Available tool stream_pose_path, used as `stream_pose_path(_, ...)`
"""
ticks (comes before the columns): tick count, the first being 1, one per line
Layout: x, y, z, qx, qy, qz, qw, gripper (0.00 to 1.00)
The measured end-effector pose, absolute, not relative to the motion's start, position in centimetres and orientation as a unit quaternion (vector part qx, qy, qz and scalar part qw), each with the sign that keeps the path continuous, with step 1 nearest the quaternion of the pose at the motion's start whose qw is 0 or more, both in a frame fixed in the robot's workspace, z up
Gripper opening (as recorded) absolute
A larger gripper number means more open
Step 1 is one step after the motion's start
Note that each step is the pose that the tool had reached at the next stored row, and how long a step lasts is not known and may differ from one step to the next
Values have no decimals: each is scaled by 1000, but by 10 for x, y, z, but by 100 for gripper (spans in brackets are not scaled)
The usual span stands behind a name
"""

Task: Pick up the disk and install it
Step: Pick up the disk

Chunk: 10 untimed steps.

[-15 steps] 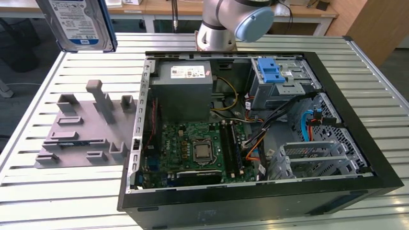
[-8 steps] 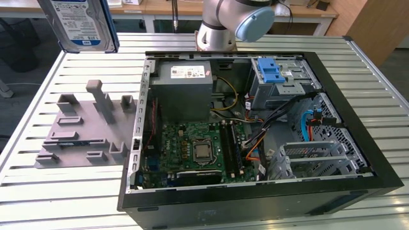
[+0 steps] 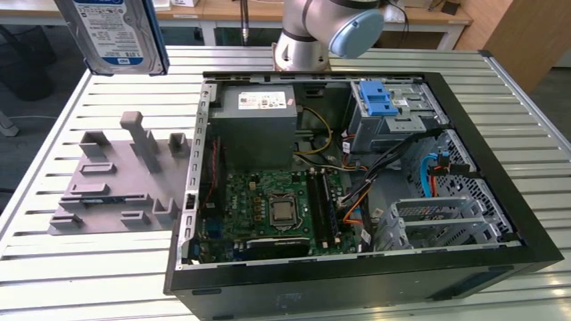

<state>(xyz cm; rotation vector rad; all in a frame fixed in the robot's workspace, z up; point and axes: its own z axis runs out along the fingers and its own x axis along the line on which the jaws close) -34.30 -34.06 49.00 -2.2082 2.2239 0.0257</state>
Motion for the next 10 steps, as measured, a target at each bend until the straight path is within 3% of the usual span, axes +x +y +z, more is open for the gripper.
stream_pose_path(10, -329, -341, 490, -705, 710, 8, 4, 36)
